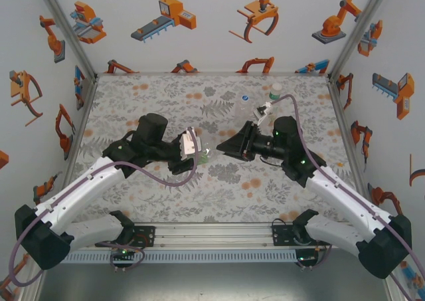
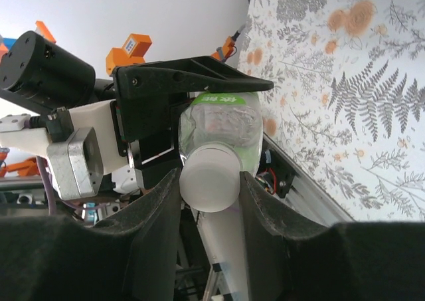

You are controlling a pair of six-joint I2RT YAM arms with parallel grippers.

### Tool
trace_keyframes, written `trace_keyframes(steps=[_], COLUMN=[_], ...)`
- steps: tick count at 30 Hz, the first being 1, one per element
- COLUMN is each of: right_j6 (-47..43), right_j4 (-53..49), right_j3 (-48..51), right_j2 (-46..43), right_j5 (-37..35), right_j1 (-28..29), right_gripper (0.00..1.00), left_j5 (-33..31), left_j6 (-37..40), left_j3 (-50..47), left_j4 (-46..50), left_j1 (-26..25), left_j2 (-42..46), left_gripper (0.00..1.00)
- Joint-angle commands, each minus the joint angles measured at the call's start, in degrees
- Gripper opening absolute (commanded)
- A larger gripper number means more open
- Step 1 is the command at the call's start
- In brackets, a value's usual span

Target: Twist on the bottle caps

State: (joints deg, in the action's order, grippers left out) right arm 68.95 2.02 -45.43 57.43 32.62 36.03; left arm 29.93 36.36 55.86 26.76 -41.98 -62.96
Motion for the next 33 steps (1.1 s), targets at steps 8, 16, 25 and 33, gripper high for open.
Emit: trace_keyframes(steps=[8, 16, 25, 33], right_j6=[-4.9, -22.2, -55.4, -85.4], right_j4=[-9.6, -18.3, -16.8, -18.1], right_j3=[-5.3, -13.1, -13.6, -13.3], right_j2=[-0.6, -3.1, -7.7, -8.5], right_j5=[-2.8, -4.6, -3.4, 14.0], right_j1=[0.8, 0.7, 0.6, 0.8], right_gripper=[0.36, 0.58, 0.56, 0.55], left_j5=[1.7, 2.1, 7.2, 15.1], left_j6=[-0.2, 0.3, 1.5, 3.2], left_j3=[1.0, 1.4, 2.0, 3.1], left_j4=[-6.2, -5.1, -3.4, -0.8], left_j1=[-0.8, -0.8, -0.8, -0.8], left_j2=[-0.2, -0.6, -1.0, -2.1], left_gripper=[0.00, 0.00, 0.00, 0.00])
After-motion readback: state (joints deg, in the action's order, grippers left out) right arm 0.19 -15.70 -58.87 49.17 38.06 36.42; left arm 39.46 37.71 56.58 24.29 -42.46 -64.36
